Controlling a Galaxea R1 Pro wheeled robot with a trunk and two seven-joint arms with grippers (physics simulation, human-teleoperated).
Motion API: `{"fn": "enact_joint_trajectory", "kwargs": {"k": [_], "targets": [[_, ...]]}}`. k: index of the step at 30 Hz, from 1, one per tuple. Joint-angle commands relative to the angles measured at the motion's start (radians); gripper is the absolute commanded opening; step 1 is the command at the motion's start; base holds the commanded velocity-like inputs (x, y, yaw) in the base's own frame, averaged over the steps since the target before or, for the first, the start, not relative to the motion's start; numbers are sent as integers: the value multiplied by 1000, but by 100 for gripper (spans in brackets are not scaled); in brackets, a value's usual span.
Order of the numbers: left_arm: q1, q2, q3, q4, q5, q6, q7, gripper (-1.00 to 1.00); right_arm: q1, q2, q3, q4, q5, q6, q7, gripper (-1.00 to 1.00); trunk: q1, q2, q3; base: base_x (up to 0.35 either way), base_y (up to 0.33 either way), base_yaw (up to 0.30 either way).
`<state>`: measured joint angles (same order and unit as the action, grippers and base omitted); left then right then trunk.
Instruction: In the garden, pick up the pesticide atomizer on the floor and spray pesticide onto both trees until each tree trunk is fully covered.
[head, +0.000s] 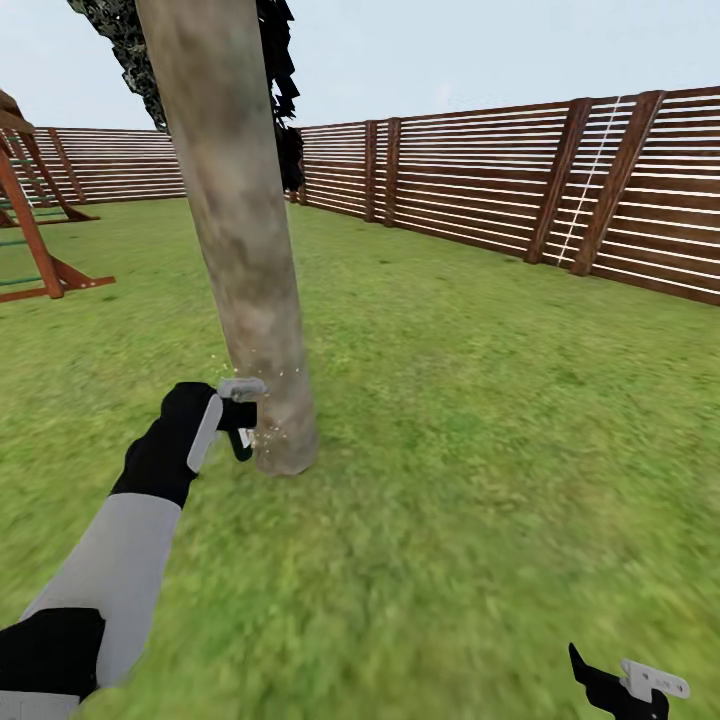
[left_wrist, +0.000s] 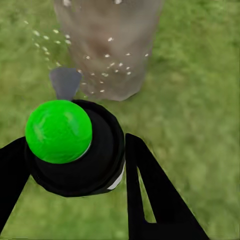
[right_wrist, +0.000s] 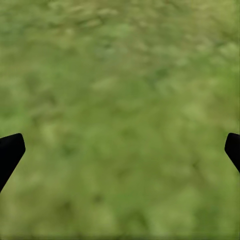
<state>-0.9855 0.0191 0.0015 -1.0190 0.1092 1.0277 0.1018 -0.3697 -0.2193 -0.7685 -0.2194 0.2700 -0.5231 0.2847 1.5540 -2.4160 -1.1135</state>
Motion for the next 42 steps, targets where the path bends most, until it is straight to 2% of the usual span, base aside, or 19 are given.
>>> {"fn": "enact_joint_trajectory", "kwargs": {"k": [1,3,5,11,15,19,21,23,25,26,30,42], "targets": [[-6,33,11,0,11,1,-2,-100,0,0,0,0,0,0,0,100,0,0,0,0,0,0],[-15,50,24,1,34,1,-3,-100,0,0,0,0,0,0,0,100,0,0,0,0,0,0],[-20,45,21,6,51,2,-4,-100,0,0,0,0,0,0,0,100,0,0,0,0,0,0],[-4,41,5,18,54,-1,-4,-100,0,0,0,0,0,0,1,100,0,0,0,0,0,0],[63,41,-7,134,54,-27,-7,-100,0,0,0,0,0,0,1,100,0,0,0,0,0,0],[79,39,-8,343,48,-223,-6,-100,0,1,1,0,0,0,1,100,0,0,0,0,0,0],[82,38,-8,450,44,-353,2,-100,0,2,1,0,0,0,1,100,0,0,0,0,0,0],[82,38,-11,482,38,-376,7,-100,0,2,0,0,0,0,1,100,0,0,0,0,0,0],[85,51,-11,494,14,-373,7,-100,0,3,1,0,0,0,1,100,0,0,0,0,0,4],[105,54,-12,495,9,-377,11,-100,0,3,1,0,0,0,1,100,0,0,0,0,0,90],[181,54,-6,491,7,-404,36,-100,0,3,1,0,0,0,0,100,0,0,0,10,-80,213],[192,43,-3,491,21,-429,38,-100,0,3,1,0,0,0,1,100,0,0,0,81,-262,27]]}}
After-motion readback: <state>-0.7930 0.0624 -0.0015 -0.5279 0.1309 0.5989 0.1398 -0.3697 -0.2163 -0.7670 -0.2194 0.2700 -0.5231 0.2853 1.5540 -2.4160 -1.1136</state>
